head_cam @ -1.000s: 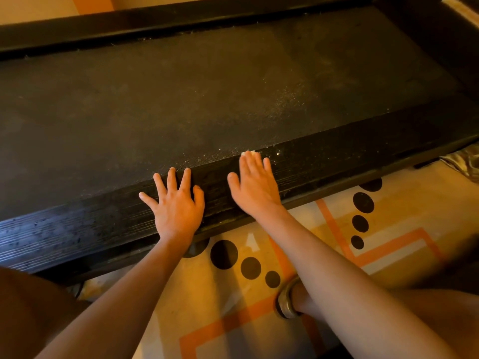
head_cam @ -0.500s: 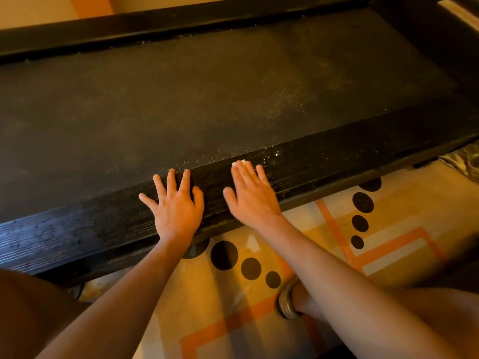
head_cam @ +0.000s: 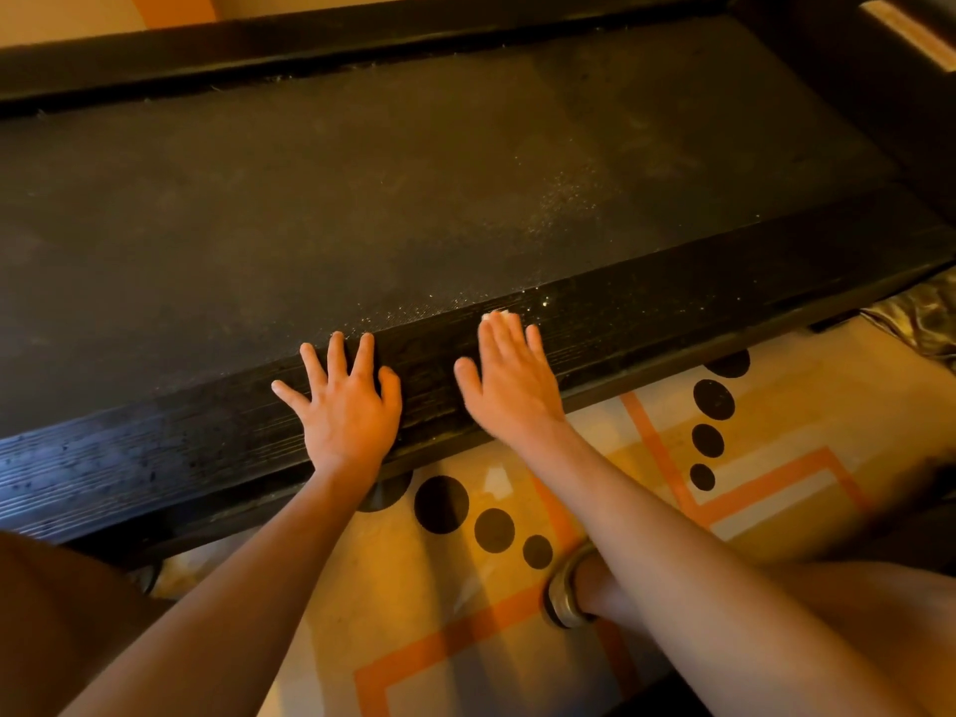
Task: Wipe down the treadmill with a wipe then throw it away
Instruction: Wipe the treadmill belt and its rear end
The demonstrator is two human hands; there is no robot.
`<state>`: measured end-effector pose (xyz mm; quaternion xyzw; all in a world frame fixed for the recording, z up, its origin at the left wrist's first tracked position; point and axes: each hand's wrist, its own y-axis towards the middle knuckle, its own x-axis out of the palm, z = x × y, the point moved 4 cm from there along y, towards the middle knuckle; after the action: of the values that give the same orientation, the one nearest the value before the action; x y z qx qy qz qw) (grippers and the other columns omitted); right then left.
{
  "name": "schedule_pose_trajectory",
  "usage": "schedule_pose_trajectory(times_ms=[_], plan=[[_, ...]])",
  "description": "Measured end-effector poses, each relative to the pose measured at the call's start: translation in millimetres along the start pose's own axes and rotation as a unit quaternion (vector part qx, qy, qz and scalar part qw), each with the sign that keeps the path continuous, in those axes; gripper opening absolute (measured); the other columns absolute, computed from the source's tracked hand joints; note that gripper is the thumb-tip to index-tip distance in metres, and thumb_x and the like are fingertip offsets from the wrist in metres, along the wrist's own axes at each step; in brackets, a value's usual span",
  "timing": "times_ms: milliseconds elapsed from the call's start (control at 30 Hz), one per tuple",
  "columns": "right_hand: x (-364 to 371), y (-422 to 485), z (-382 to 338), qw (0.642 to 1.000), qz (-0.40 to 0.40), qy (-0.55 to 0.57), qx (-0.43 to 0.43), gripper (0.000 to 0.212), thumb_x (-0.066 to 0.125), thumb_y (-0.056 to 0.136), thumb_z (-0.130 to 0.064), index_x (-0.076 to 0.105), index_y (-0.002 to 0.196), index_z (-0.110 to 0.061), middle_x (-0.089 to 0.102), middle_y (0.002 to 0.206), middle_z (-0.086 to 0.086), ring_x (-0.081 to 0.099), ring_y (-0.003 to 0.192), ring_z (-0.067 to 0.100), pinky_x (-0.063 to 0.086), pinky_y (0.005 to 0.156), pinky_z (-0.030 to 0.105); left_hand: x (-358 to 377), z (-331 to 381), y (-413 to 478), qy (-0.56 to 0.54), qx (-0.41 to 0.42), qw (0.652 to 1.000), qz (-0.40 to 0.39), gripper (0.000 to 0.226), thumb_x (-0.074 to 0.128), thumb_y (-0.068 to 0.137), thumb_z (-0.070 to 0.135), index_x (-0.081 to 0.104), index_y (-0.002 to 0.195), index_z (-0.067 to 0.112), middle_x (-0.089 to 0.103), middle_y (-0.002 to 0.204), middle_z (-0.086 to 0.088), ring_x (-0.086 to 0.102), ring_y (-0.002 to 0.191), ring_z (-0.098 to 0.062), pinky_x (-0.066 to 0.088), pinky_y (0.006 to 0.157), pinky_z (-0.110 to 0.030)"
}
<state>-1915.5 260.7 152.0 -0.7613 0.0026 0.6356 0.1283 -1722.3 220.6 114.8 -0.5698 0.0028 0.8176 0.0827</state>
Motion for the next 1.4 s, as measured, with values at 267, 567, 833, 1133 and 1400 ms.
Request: schedule_pose_trajectory(times_ms=[267, 567, 833, 1133, 1400], plan=[[3, -10, 18, 0.998, -0.005, -0.043, -0.042, 0.068, 0.014, 0.109, -0.051, 0.004, 0.164, -0.013, -0.001, 0.173, 0.005, -0.009, 0.158, 0.018, -0.007, 0.128, 0.039, 0, 0, -1, 0.006, 0.000, 1.000, -0.007, 0.056, 0.027, 0.108, 0.050, 0.025, 0.161, 0.031, 0.019, 0.169, -0.007, 0.001, 0.157, -0.038, -0.002, 0.116, -0.073], [3, -14, 20, 0.997, -0.011, -0.057, -0.052, 0.072, 0.011, 0.107, -0.056, 0.004, 0.164, -0.012, 0.001, 0.172, 0.006, -0.006, 0.159, 0.020, -0.005, 0.128, 0.042, 1, 0, -1, 0.004, 0.000, 1.000, -0.004, 0.056, 0.027, 0.108, 0.050, 0.025, 0.161, 0.032, 0.019, 0.169, -0.006, 0.001, 0.157, -0.037, -0.002, 0.116, -0.073], [14, -41, -4, 0.988, -0.020, -0.034, -0.149, 0.070, 0.016, 0.108, -0.054, 0.008, 0.164, -0.013, 0.005, 0.172, 0.005, -0.005, 0.158, 0.018, -0.007, 0.127, 0.038, 1, -1, -2, 0.004, -0.001, 1.000, -0.005, 0.056, 0.027, 0.108, 0.050, 0.024, 0.161, 0.032, 0.018, 0.170, -0.006, 0.000, 0.157, -0.036, -0.002, 0.116, -0.073], [21, -51, -9, 0.994, -0.014, 0.000, -0.106, 0.071, 0.016, 0.107, -0.055, 0.006, 0.164, -0.015, 0.000, 0.172, 0.004, -0.009, 0.158, 0.019, 0.002, 0.129, 0.045, 1, 0, 0, 0.009, -0.002, 1.000, -0.003, 0.057, 0.028, 0.107, 0.050, 0.024, 0.161, 0.032, 0.018, 0.169, -0.006, 0.001, 0.157, -0.036, -0.001, 0.116, -0.073], [7, -40, 14, 0.999, 0.001, -0.006, -0.048, 0.072, 0.015, 0.107, -0.057, 0.005, 0.164, -0.014, 0.000, 0.172, 0.005, -0.009, 0.158, 0.019, -0.002, 0.129, 0.044, 2, 0, -1, 0.004, 0.001, 1.000, -0.010, 0.056, 0.027, 0.108, 0.050, 0.024, 0.161, 0.032, 0.018, 0.169, -0.006, 0.001, 0.157, -0.036, -0.002, 0.116, -0.074]])
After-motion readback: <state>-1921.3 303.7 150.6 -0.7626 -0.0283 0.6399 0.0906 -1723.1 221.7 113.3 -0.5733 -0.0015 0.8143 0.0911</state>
